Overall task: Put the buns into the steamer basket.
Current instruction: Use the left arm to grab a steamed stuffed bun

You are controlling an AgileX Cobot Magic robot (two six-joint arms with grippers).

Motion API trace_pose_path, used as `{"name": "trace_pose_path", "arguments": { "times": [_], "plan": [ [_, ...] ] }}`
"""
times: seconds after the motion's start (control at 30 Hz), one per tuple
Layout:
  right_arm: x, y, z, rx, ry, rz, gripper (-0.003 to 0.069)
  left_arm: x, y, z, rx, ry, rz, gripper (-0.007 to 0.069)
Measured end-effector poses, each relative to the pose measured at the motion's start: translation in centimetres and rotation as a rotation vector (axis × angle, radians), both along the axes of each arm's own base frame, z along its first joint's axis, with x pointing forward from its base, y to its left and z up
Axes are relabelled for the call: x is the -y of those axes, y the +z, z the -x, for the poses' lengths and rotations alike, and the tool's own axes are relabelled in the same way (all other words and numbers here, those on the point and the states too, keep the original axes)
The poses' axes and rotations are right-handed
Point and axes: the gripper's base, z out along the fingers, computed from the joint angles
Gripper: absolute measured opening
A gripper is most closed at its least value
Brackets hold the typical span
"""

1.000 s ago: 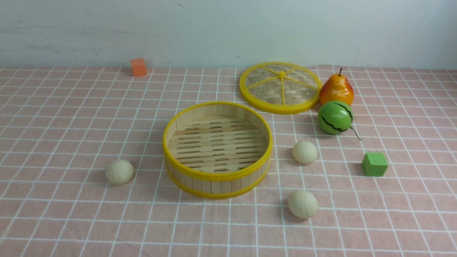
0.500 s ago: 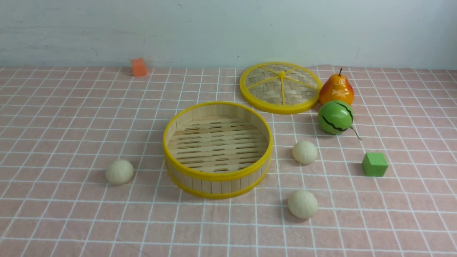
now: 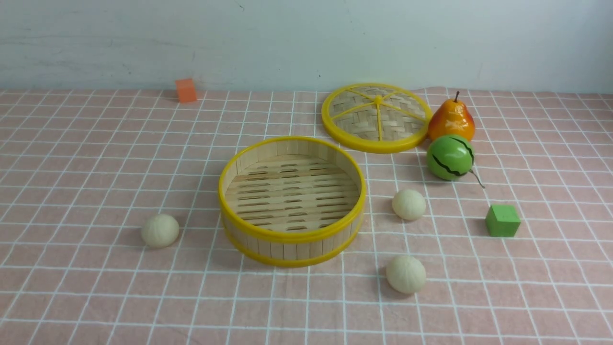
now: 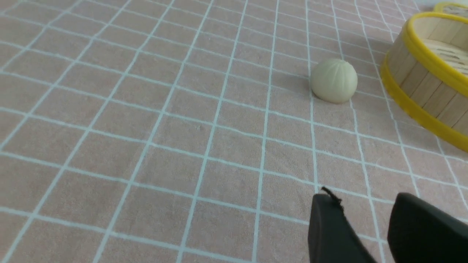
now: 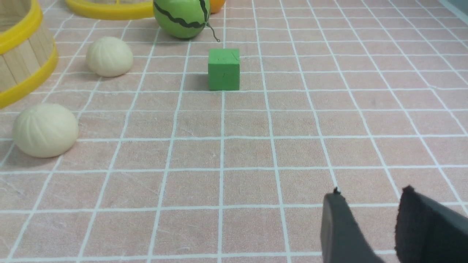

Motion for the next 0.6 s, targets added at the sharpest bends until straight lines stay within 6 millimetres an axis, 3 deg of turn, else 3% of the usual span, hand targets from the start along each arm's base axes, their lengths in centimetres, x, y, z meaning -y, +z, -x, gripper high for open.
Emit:
{"name": "trace_pose_path", "arguments": {
  "times": [0.17,0.23,0.33,0.5,0.6],
  "plan": [
    [-0.1,1.3,-0.3,0.153,0.01,0.006,0.0239,0.1,1.6,-0.3,0.183,-0.021,-0.026,0.0237],
    [-0.2,2.9,-0.3,0.332,0.017,-0.027,0.0239,0.4,3.4,-0.3,0.375,-0.046,-0.011,0.0237],
    [-0.2,4.3,-0.1,0.492,0.025,-0.089,0.0239,0.6,4.6,-0.1,0.507,-0.063,0.037,0.0237],
    [-0.3,6.4,0.6,0.731,0.056,-0.178,0.0239,0.8,7.4,1.1,0.826,-0.134,0.277,0.0234],
    [-0.3,6.8,0.6,0.74,0.057,-0.182,0.0209,0.7,8.8,1.5,0.866,-0.146,0.362,0.0205]
  ]
}}
